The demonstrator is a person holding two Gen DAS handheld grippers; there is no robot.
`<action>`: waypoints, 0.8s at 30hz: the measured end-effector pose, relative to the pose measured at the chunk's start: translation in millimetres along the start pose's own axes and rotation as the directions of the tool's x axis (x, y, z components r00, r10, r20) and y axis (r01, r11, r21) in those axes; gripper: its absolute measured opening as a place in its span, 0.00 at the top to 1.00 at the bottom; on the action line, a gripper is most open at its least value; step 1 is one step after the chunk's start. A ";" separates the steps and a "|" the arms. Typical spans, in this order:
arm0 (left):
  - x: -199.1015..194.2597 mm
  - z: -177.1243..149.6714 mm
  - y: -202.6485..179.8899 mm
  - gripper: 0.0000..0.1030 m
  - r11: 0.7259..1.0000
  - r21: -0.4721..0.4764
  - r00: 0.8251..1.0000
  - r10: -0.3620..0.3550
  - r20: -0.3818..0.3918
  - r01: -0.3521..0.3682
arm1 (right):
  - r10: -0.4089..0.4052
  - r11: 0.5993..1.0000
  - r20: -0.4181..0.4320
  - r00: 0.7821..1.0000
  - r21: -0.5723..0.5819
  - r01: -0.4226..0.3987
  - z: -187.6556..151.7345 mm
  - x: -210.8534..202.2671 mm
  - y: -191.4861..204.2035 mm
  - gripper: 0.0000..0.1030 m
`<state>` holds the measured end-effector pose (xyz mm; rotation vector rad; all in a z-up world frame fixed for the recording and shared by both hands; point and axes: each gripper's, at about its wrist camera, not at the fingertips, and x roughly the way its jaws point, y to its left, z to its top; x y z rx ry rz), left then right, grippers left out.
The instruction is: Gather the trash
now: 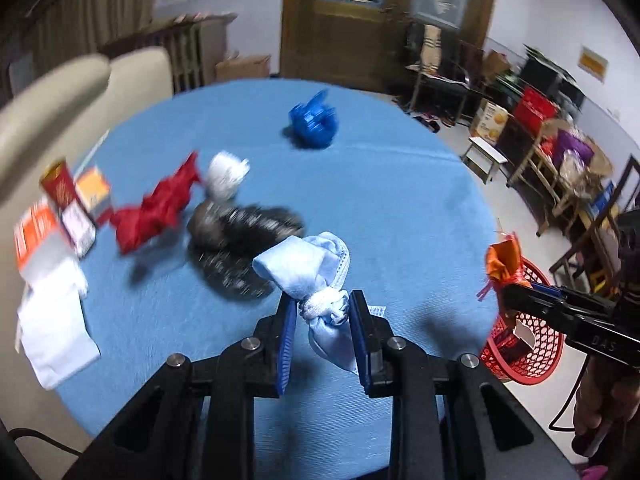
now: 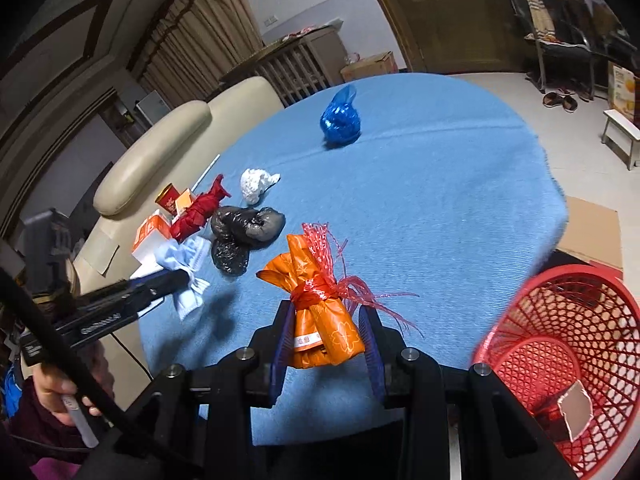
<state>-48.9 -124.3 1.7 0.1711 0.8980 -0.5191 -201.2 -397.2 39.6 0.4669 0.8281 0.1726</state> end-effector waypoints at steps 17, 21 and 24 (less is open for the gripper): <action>-11.2 11.4 -117.7 0.73 0.958 0.286 0.999 -0.017 0.041 0.005 | -0.073 0.990 0.087 0.994 0.126 0.062 -27.2 -66.7 -57.2 0.66; -6.1 12.4 -136.4 0.73 0.947 0.320 0.999 -0.041 0.026 0.031 | -0.091 0.984 0.102 0.991 0.161 0.074 -32.4 -78.0 -73.0 0.66; 2.4 13.4 -153.2 0.73 0.939 0.337 0.997 -0.071 0.005 0.066 | -0.113 0.978 0.113 0.987 0.190 0.090 -34.8 -85.6 -85.8 0.66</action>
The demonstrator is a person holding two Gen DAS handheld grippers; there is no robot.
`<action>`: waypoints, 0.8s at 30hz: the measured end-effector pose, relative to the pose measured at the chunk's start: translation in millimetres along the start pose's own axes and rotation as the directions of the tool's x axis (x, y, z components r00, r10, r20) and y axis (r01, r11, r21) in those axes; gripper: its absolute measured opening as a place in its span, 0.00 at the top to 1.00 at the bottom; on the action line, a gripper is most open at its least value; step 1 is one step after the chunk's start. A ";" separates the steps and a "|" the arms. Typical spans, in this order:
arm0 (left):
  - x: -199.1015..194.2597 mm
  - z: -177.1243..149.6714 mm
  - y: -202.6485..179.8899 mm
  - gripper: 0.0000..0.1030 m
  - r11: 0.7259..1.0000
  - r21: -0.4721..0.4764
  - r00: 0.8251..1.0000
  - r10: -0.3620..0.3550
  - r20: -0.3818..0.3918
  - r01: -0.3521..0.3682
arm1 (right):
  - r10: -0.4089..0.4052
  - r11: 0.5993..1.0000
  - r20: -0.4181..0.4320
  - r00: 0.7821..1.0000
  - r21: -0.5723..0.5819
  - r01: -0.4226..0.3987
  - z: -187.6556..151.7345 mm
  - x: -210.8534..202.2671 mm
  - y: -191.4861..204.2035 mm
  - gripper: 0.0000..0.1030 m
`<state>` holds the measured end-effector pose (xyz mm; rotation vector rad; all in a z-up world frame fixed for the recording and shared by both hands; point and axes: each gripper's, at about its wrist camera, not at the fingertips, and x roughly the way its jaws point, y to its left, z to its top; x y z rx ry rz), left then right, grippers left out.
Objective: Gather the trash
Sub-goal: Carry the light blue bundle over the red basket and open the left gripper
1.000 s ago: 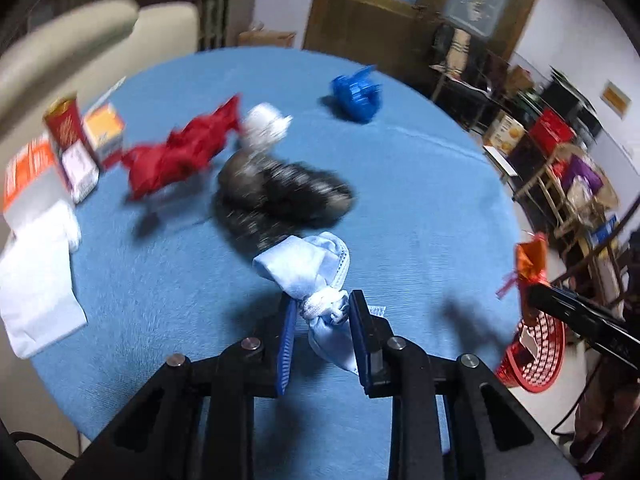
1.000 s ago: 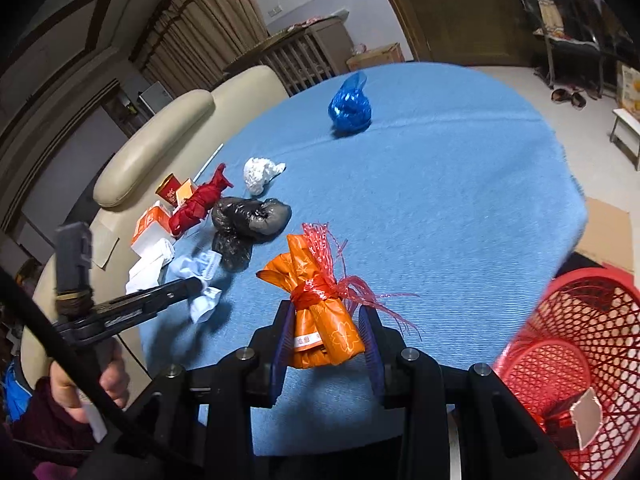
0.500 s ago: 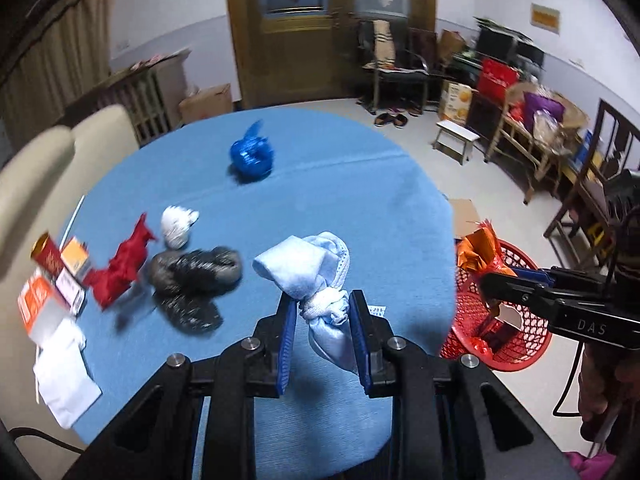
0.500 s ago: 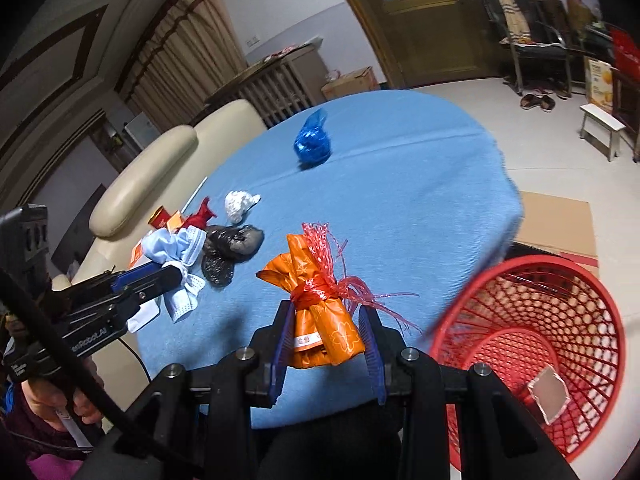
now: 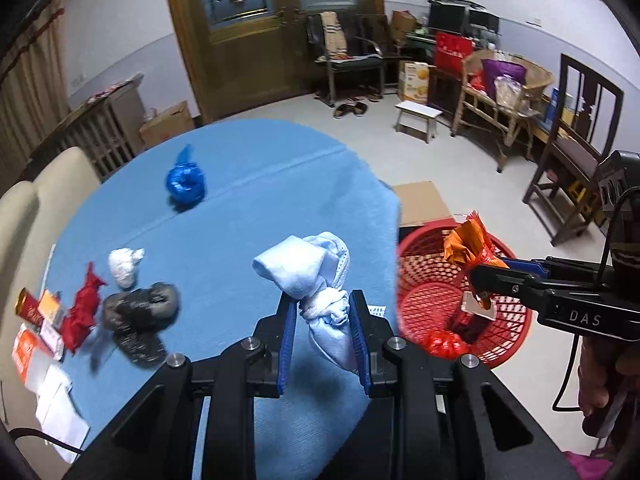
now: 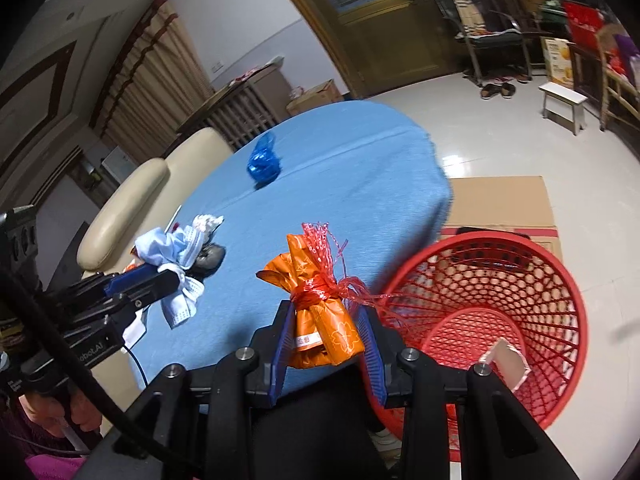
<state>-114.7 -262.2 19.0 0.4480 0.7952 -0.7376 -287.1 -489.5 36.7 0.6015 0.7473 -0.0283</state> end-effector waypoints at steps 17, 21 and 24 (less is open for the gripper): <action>64.3 28.5 -97.2 0.71 0.963 0.141 0.970 -0.213 -0.120 0.229 | -0.125 0.969 -0.001 0.992 0.216 0.122 -15.9 -20.7 -102.5 0.64; 77.2 34.1 -112.1 0.70 0.962 0.163 0.971 -0.199 -0.129 0.219 | -0.137 0.956 0.004 0.991 0.264 0.132 -17.1 -24.6 -117.6 0.64; 80.0 36.5 -118.0 0.56 0.959 0.166 0.969 -0.212 -0.124 0.231 | -0.154 0.951 0.019 0.988 0.276 0.142 -17.1 -32.5 -125.5 0.64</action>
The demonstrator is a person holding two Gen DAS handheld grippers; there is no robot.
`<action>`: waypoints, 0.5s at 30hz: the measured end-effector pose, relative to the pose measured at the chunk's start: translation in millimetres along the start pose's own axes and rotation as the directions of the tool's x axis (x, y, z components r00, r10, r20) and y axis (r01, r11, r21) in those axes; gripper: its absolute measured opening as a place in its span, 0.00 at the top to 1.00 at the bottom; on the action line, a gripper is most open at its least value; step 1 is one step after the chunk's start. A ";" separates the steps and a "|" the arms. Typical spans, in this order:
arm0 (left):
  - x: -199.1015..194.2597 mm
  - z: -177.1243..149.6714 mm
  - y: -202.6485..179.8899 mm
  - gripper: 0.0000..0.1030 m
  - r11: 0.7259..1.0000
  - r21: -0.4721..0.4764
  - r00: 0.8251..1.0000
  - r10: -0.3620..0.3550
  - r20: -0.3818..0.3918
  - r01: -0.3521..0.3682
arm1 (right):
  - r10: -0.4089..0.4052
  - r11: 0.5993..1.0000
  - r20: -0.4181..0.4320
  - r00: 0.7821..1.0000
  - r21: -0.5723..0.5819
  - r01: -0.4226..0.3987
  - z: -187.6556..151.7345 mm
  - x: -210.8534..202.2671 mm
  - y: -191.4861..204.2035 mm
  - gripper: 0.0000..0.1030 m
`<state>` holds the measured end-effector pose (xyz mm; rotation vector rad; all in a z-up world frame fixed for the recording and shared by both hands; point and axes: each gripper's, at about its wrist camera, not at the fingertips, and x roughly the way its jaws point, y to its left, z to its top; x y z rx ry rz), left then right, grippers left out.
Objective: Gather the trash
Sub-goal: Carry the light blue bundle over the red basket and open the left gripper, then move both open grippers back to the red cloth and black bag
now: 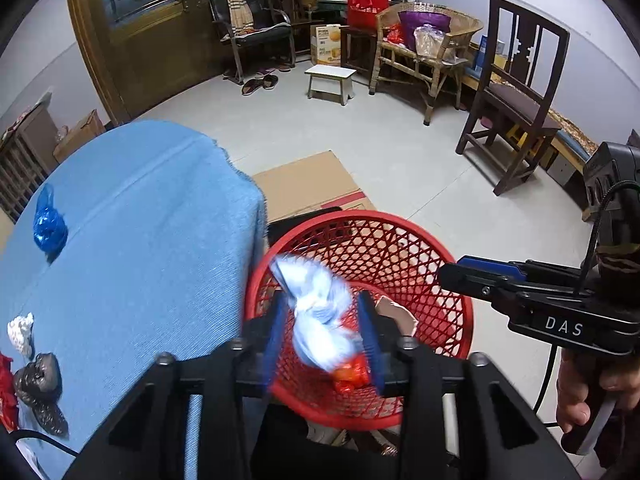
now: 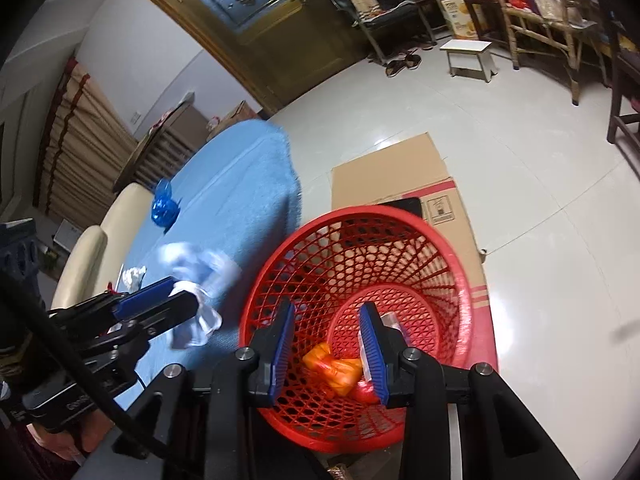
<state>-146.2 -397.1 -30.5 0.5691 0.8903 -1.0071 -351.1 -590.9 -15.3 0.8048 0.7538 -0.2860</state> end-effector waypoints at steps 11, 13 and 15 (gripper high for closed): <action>-34.7 -5.3 4.3 0.49 0.982 0.052 0.981 0.177 0.075 -0.181 | 0.002 1.000 0.017 1.000 -0.002 -0.002 5.9 -3.6 7.0 0.64; -42.6 -8.7 11.7 0.49 0.977 0.045 0.975 0.206 0.082 -0.210 | 0.007 1.000 0.015 1.000 -0.018 -0.007 6.0 -2.6 14.7 0.64; -51.0 -12.7 17.8 0.49 0.971 0.036 0.968 0.234 0.091 -0.238 | 0.015 0.999 0.014 1.000 -0.037 -0.015 5.7 -1.0 24.7 0.64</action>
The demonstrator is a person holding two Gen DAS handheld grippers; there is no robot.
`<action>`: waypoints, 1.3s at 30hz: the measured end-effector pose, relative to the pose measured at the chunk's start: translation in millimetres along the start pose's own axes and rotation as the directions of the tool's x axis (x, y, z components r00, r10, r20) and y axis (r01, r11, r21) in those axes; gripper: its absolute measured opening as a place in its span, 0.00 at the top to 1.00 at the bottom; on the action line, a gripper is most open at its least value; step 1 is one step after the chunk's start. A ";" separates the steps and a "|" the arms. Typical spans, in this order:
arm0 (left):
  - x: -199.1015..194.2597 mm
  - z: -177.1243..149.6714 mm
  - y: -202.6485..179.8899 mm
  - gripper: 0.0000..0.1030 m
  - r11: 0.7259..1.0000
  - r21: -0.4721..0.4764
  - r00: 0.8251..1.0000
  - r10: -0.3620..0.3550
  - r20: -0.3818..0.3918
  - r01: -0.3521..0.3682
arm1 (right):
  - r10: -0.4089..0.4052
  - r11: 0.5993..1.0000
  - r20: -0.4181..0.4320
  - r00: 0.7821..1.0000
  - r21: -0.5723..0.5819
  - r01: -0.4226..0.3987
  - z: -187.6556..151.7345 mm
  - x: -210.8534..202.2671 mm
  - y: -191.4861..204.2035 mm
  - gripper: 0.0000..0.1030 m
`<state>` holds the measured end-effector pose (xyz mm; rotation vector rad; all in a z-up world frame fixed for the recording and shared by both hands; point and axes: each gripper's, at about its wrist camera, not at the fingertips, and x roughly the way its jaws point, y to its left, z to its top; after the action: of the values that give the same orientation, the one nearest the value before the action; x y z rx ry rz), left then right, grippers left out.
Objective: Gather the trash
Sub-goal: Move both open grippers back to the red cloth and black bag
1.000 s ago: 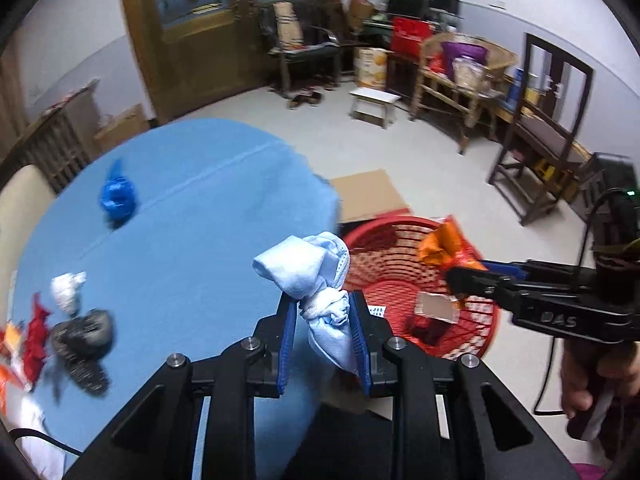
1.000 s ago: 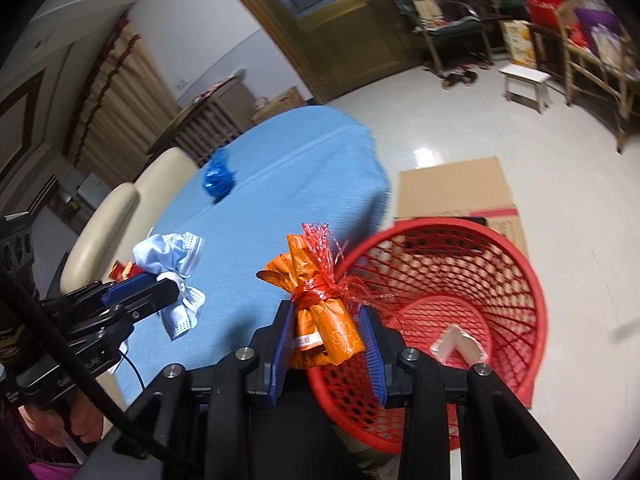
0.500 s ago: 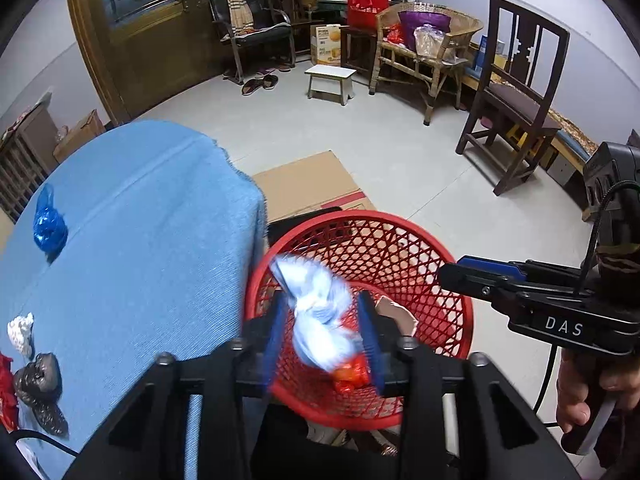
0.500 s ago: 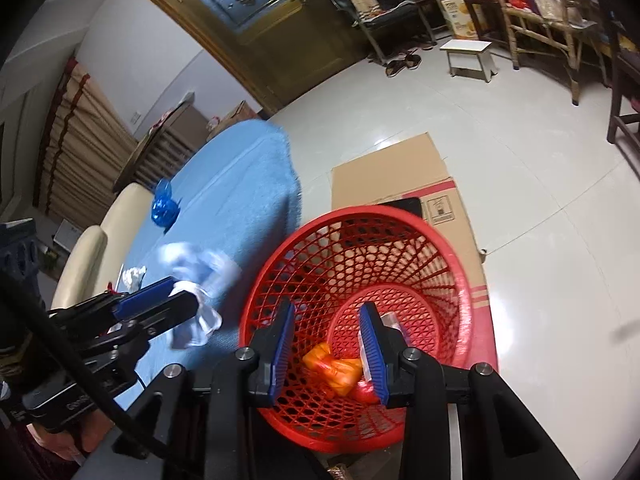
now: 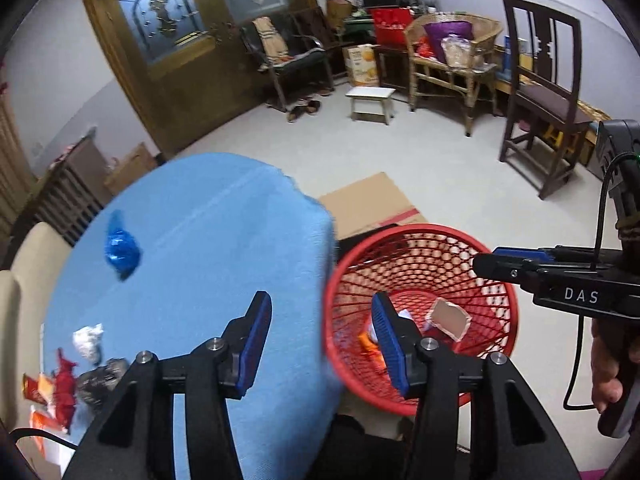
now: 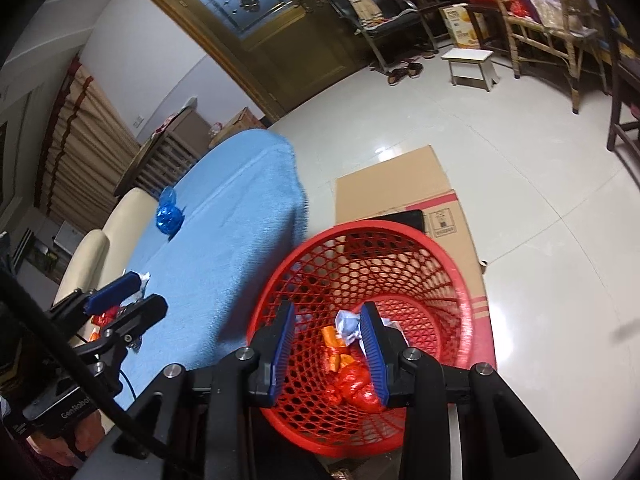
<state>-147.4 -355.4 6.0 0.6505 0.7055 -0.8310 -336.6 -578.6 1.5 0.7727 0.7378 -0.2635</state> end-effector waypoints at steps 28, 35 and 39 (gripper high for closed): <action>-36.8 -65.3 109.8 0.48 0.967 -0.236 0.994 0.106 0.015 -0.099 | 0.027 0.967 -0.080 0.996 -0.252 -0.047 -11.9 38.9 139.3 0.64; -40.8 -109.8 168.3 0.48 0.919 -0.365 0.988 0.148 -0.036 -0.151 | 0.036 0.937 -0.129 0.991 -0.342 -0.079 -17.4 63.9 189.9 0.64; -41.0 -160.5 224.0 0.48 0.847 -0.472 0.969 0.209 -0.129 -0.245 | 0.056 0.903 -0.175 0.983 -0.411 -0.124 -24.0 87.4 231.6 0.64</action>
<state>-29.6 -103.2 -6.2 0.2987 0.8474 -0.3830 -176.6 -395.7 54.3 0.4153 0.8713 0.0469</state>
